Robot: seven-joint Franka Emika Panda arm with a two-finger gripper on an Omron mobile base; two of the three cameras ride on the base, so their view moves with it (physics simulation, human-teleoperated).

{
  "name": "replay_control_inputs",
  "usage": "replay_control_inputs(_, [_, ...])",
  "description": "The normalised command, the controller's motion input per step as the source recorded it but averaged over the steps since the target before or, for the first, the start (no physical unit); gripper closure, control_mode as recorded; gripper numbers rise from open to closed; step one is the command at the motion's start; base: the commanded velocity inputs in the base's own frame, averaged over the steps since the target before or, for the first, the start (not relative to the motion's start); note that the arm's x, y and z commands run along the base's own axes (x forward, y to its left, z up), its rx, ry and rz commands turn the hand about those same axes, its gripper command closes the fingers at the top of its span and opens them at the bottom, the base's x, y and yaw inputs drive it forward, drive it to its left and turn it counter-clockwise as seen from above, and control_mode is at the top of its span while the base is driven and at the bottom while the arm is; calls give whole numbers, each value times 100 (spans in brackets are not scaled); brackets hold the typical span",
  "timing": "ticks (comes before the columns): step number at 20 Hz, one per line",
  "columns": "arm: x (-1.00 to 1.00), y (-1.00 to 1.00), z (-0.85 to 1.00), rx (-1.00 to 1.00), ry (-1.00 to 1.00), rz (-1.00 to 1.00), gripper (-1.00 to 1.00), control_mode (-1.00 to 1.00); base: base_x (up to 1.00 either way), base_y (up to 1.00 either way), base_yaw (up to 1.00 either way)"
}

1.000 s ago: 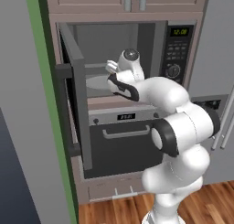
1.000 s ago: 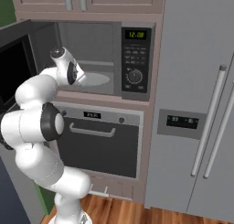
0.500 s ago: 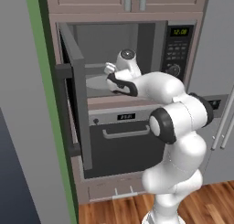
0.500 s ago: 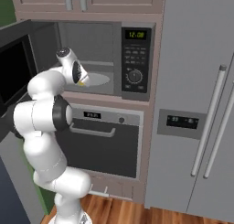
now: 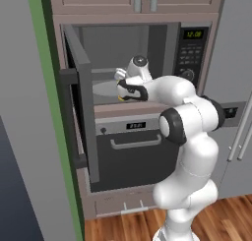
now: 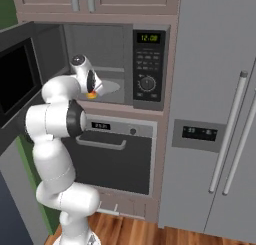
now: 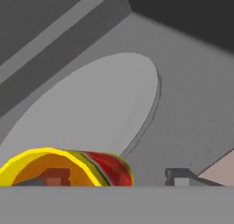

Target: Place the microwavable item in the microwave. Then, close the microwave door and press the start button.

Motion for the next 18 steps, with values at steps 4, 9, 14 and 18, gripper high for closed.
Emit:
replay_control_inputs(4, [45,-3,-16,2,0,0,-100,-100,0,0,0])
replay_control_inputs(9, [43,0,-5,0,-3,0,-100,-100,0,0,0])
replay_control_inputs(14, [13,7,0,0,-5,-2,-100,-100,0,0,0])
replay_control_inputs(18, [-19,4,1,0,-6,0,-100,-100,0,0,0])
